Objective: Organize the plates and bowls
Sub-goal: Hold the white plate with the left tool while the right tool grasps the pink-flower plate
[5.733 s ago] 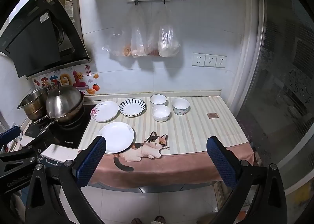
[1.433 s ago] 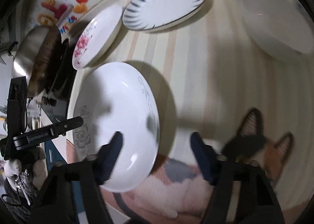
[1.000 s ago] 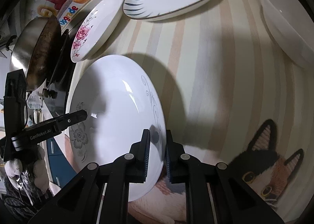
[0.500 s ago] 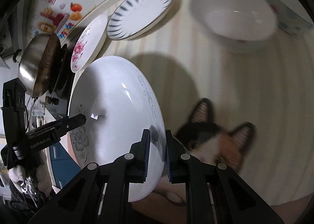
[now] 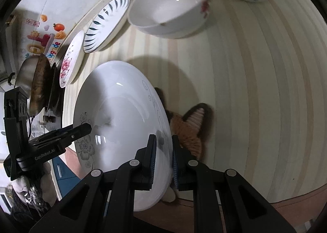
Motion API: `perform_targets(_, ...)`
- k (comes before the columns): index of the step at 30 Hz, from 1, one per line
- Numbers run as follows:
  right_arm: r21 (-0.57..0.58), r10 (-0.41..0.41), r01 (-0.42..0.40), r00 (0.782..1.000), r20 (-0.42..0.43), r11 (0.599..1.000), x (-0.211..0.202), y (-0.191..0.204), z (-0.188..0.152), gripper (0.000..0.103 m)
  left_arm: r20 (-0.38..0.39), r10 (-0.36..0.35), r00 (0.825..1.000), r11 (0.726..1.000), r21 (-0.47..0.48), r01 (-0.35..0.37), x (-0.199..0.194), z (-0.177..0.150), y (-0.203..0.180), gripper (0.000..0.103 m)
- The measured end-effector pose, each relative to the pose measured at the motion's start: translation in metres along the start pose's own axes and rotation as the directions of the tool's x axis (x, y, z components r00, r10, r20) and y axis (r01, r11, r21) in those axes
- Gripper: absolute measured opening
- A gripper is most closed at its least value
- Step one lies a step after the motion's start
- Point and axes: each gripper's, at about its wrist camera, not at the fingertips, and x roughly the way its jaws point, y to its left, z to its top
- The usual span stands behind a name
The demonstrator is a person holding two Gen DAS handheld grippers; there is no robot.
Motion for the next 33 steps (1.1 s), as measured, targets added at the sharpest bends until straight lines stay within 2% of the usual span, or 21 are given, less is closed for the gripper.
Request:
perform_targets(15,0.063,-0.021,0.019,0.999,0.025,0.998,0.006,-0.011,-0.006,0.016,-0.003,-0.012,1.000,0.999,0.044,0.012,0.008,0.006,0.004,0.046)
perform_targets(23,0.092,-0.075,0.070,0.996,0.053,0.993,0.001,-0.008,-0.012,0.019,-0.010,-0.028,1.000,0.994,0.106,0.029,0.009,0.007,0.004,0.046)
perform_targets(26,0.112,-0.094,0.089,0.995,0.039,0.990,-0.001,-0.007,-0.011,0.019,-0.018,-0.035,0.999,0.992,0.122,0.037,0.008,0.008,0.008,0.045)
perform_targets(28,0.130,-0.119,0.112,0.992,0.044,0.985,-0.009,-0.002,-0.011,0.019,0.013,-0.032,0.999,0.992,0.121,0.030,-0.007,0.008,0.017,0.044)
perform_targets(30,0.144,-0.160,0.147,0.983,0.088,0.979,-0.032,0.007,-0.011,0.019,0.053,-0.039,0.998,0.994,0.104,0.034,-0.029,0.007,0.033,0.044)
perform_targets(33,0.145,-0.149,0.124,0.973,0.176,0.982,-0.075,0.038,-0.010,0.019,0.141,-0.032,0.990,0.999,0.042,0.027,-0.063,0.015,0.066,0.045)
